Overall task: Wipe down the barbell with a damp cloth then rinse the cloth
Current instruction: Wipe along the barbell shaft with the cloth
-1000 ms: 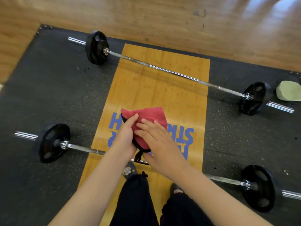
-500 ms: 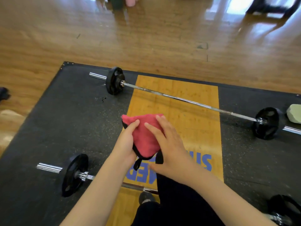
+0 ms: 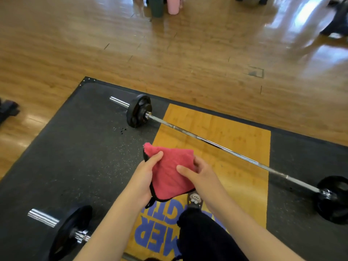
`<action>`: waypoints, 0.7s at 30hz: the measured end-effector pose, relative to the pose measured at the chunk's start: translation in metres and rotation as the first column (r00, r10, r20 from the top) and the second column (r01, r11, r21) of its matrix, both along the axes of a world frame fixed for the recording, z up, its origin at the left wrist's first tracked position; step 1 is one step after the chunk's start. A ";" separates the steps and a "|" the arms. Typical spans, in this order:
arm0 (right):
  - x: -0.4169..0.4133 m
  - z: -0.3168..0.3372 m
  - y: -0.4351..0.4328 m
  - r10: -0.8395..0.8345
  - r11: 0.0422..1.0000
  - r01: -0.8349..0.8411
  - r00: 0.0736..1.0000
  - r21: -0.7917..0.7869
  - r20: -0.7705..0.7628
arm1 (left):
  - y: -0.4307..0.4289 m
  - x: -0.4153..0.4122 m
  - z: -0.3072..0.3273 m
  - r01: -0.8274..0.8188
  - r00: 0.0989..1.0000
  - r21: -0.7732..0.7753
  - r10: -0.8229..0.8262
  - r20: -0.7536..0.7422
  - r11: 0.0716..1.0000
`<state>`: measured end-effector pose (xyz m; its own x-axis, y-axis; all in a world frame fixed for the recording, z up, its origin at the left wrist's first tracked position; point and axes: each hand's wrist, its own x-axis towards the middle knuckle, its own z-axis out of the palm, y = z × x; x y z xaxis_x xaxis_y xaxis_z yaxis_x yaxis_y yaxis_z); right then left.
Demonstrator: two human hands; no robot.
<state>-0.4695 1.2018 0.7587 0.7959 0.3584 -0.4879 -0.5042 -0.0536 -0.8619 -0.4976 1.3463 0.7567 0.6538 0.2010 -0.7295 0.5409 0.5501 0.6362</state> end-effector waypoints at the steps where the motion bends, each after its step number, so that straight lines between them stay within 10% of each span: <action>1: 0.016 0.000 -0.002 -0.010 1.000 0.010 1.000 -0.017 0.001 | -0.003 0.016 -0.001 -0.006 1.000 -0.010 0.006 -0.018 1.000; 21: 0.178 -0.030 0.033 -0.131 0.987 0.118 0.983 -0.105 -0.126 | 0.031 0.211 -0.035 0.136 0.981 0.079 -0.123 -0.151 0.988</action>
